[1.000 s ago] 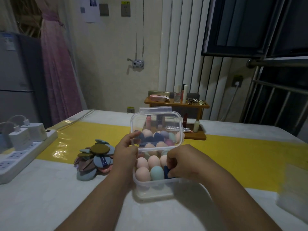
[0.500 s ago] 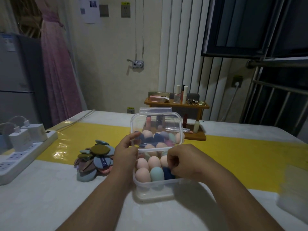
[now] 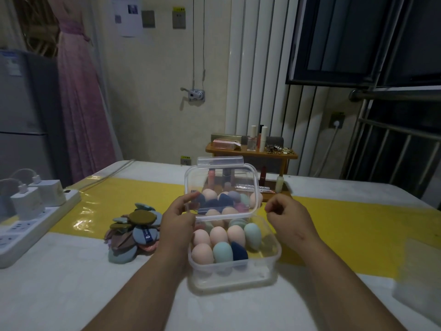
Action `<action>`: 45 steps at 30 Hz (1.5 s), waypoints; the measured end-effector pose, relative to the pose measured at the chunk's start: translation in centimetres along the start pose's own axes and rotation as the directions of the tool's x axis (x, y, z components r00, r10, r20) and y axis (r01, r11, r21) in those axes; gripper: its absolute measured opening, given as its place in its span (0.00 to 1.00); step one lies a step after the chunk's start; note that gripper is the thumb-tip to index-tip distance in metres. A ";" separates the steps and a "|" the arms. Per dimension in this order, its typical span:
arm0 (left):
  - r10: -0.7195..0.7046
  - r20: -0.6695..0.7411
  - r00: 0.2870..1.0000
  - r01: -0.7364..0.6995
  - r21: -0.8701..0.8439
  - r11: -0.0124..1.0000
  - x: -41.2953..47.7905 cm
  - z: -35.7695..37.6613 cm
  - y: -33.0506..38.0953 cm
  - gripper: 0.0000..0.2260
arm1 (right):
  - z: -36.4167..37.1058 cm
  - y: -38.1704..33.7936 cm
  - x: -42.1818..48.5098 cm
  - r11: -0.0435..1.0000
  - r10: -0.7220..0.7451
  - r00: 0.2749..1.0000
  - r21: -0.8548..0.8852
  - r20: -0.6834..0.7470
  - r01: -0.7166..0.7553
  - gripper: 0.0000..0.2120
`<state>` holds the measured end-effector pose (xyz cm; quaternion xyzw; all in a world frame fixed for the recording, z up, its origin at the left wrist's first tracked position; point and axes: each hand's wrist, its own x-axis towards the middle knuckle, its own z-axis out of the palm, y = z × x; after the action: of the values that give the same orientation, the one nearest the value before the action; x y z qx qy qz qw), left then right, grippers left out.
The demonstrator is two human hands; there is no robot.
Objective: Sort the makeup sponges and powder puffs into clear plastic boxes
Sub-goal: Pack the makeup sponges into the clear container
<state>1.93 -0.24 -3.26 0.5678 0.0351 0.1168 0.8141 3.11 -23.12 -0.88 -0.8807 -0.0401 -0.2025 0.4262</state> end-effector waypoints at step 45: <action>-0.027 -0.007 1.000 0.027 -0.020 0.999 0.0 0.0 0.4 0.31 | -0.4 -0.4 0.1 0.931 0.173 0.958 0.354 -0.229 -0.084 0.11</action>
<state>1.84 -0.10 -2.94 0.5587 0.0443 0.1081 0.8211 3.01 -23.17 -0.29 -0.7607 0.0392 -0.2762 0.5861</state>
